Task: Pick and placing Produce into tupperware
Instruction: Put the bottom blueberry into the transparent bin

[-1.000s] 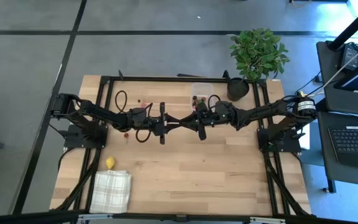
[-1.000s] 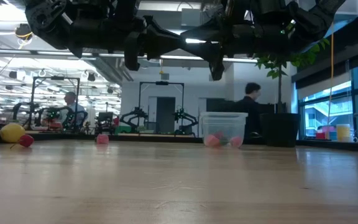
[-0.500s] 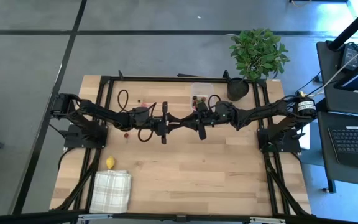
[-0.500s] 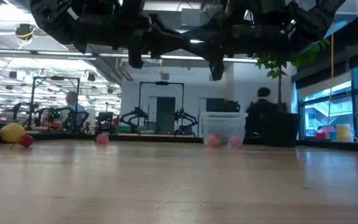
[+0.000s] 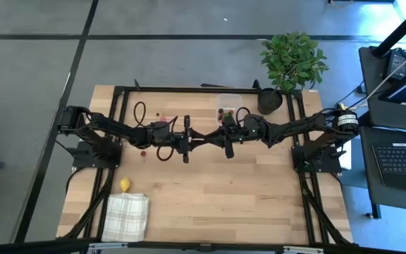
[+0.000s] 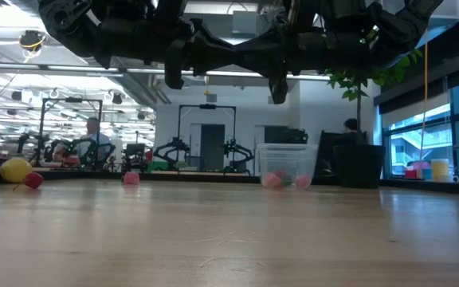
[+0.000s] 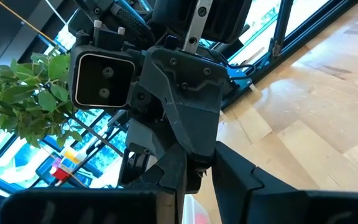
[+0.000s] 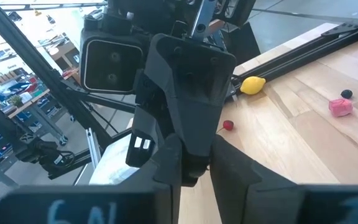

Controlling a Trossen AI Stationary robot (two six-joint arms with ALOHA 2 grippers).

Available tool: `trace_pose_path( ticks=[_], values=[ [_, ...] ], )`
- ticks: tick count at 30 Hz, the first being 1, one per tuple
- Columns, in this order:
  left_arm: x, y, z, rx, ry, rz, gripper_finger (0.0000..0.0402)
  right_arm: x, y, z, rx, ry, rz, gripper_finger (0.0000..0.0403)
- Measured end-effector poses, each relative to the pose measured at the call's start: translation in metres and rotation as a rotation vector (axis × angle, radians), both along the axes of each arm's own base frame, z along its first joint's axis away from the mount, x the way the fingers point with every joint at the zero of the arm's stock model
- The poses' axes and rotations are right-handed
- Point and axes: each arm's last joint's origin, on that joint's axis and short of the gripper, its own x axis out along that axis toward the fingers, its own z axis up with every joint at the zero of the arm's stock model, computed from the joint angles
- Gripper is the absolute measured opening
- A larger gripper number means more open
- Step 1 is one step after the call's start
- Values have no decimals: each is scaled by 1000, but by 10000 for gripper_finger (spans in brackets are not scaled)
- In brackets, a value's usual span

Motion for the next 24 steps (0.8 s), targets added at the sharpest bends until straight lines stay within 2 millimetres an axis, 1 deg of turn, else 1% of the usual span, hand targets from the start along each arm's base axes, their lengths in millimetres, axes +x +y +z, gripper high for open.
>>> trace_pose_path(
  ticks=[4, 6, 13, 17, 21, 24],
  values=[
    [0, 0, 0, 0, 0, 0, 59, 0, 0, 0, -1, 1, 0, 68],
    [0, 0, 0, -4, -1, -1, 70, 0, 0, 0, -6, 2, 1, 68],
    [0, 0, 0, -11, 0, -5, 141, 0, 0, 0, -25, -2, 0, 66],
    [0, 0, 0, -11, 2, -6, 169, 0, 0, 0, -27, -2, -1, 66],
    [0, 0, -1, -11, 6, -1, 177, 0, -3, 0, -28, 4, -6, 66],
    [0, 1, -1, -8, 7, 36, 178, 0, -5, 0, -26, 15, -11, 66]
  ],
)
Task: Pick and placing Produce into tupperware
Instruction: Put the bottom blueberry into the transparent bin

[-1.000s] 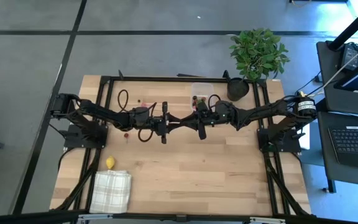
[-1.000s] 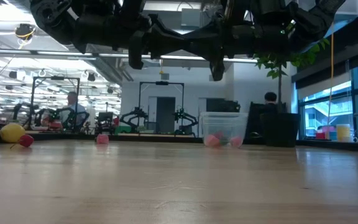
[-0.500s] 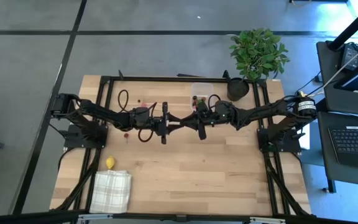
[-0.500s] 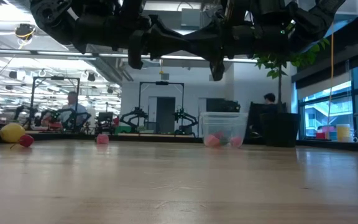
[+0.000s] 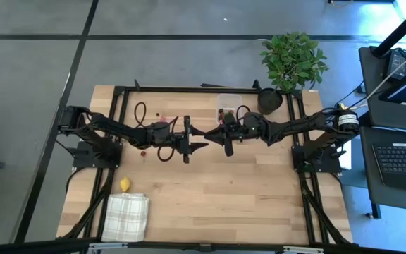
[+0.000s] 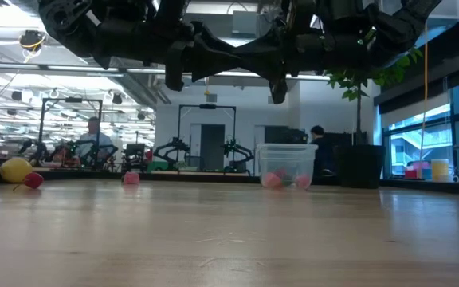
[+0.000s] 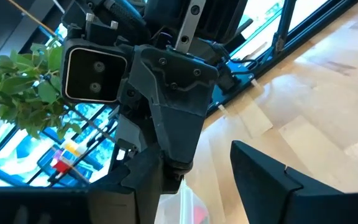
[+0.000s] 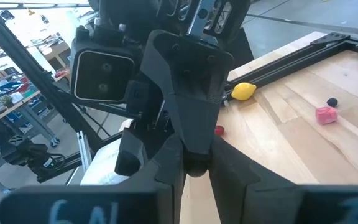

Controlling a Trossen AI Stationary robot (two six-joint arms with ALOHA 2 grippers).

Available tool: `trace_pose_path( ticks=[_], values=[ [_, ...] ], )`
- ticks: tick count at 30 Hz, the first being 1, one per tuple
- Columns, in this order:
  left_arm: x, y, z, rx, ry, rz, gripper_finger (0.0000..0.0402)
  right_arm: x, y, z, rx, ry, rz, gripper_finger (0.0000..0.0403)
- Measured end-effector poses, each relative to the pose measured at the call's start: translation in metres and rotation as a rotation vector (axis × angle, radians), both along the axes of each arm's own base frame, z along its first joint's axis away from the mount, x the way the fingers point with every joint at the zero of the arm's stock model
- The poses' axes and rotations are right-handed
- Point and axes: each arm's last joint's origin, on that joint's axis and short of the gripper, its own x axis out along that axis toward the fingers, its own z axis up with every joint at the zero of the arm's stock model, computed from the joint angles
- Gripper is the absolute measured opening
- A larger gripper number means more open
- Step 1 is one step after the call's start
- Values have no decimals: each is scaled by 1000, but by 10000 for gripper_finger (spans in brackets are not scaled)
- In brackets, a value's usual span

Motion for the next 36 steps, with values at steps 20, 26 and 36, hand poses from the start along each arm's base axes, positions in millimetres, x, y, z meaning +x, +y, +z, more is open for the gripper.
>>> trace_pose_path(
  ticks=[20, 26, 36],
  values=[
    [-3, 34, -2, -66, 21, 160, 179, -16, -56, -25, -33, 238, -176, 58],
    [-5, 36, -8, -130, 68, 168, 179, -27, -78, -34, -52, 350, -312, 54],
    [-5, 37, -9, -163, 70, 167, 179, -42, -105, -41, -69, 449, -441, 55]
  ],
)
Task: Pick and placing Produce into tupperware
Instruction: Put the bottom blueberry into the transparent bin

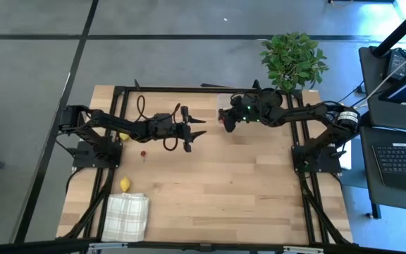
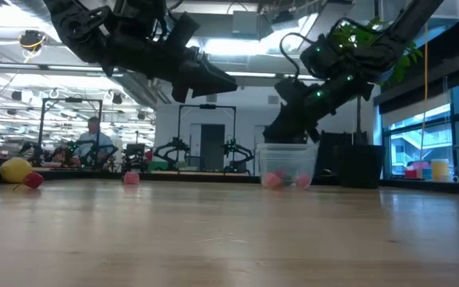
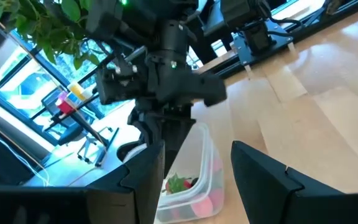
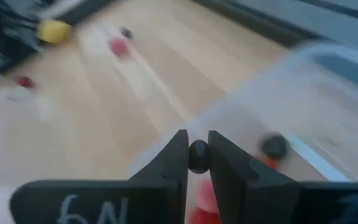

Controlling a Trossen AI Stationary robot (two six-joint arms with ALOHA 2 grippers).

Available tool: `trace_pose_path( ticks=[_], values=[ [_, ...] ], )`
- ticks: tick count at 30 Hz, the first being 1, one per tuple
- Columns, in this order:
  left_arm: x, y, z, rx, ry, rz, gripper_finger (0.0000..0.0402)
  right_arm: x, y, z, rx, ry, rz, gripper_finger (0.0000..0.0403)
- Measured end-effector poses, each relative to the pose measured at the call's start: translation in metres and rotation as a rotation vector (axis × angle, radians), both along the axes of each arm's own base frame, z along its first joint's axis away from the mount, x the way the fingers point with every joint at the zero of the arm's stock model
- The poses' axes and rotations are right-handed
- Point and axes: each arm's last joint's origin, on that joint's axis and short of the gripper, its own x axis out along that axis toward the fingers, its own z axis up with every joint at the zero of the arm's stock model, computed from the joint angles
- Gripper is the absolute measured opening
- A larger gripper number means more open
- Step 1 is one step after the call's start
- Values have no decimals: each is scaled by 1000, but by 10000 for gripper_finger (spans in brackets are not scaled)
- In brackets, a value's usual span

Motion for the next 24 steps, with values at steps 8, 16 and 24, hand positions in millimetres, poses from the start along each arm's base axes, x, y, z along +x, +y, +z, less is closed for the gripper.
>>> trace_pose_path(
  ticks=[8, 16, 24],
  values=[
    [0, 0, 0, -25, -4, 2, 179, -8, -7, -6, -6, 89, -51, 60],
    [0, 0, -1, -28, 0, 2, 179, -8, -6, -6, -4, 85, -51, 78],
    [-1, 0, -5, -34, 37, 2, 179, -8, -7, -6, -7, 87, -61, 89]
  ],
)
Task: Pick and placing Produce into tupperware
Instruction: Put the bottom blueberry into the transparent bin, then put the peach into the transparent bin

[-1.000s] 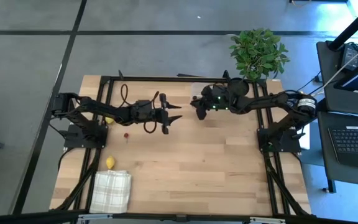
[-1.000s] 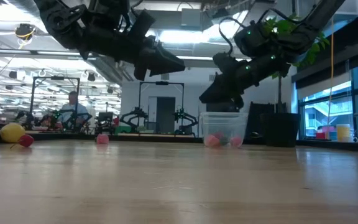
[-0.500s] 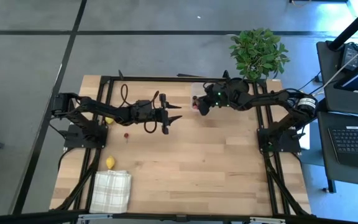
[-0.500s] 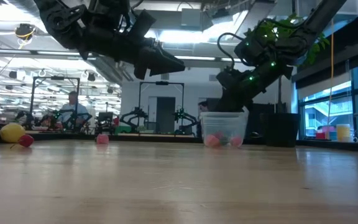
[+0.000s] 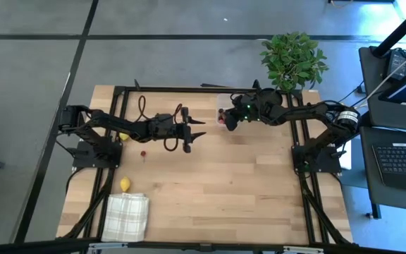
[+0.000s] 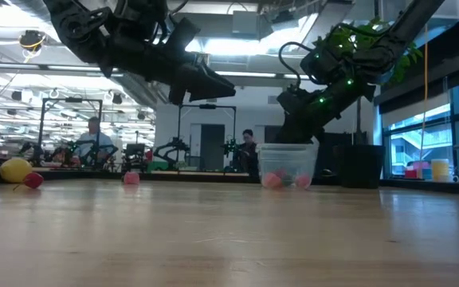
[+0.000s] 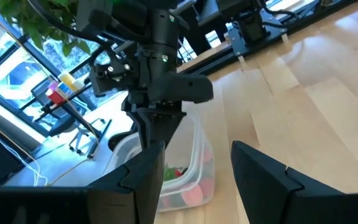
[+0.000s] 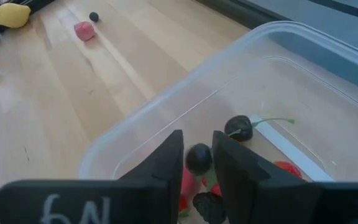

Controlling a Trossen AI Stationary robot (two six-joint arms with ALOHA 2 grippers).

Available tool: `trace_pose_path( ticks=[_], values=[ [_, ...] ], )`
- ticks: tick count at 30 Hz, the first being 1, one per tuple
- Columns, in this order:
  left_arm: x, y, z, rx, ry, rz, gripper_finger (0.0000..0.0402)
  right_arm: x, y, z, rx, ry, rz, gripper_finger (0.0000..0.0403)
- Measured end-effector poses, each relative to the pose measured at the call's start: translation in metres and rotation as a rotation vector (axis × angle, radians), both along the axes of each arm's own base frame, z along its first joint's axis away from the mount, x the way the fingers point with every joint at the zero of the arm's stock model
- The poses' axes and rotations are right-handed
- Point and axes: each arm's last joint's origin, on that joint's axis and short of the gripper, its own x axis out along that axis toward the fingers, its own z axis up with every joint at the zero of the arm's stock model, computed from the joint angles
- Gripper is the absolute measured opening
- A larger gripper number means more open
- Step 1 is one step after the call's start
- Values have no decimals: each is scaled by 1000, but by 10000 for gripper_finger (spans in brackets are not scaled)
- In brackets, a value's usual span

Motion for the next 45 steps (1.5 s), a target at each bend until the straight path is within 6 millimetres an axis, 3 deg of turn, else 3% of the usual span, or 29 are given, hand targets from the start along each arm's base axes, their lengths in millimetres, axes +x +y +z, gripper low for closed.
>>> trace_pose_path(
  ticks=[9, 13, 19, 24, 31, 39, 45],
  values=[
    [0, 0, -1, -1, 6, 0, 179, 0, 0, 0, -2, -4, -3, 123],
    [0, 0, -1, -18, 4, 3, 179, 5, -2, 9, -46, -100, 8, 139],
    [-2, 0, -7, -97, 45, 59, 179, 21, 2, 34, -59, -257, 222, 151],
    [-8, 2, -21, -121, 185, 163, 179, 36, 23, 44, -81, -291, 424, 151],
    [-18, 5, -35, -195, 299, 367, 179, 36, 51, 25, 38, -145, 507, 151],
    [-18, -2, -38, -214, 328, 354, 179, 33, 79, 11, 95, 25, 579, 152],
    [-23, -5, -39, -331, 377, 402, 179, 33, 85, 8, 60, 71, 595, 152]
  ],
)
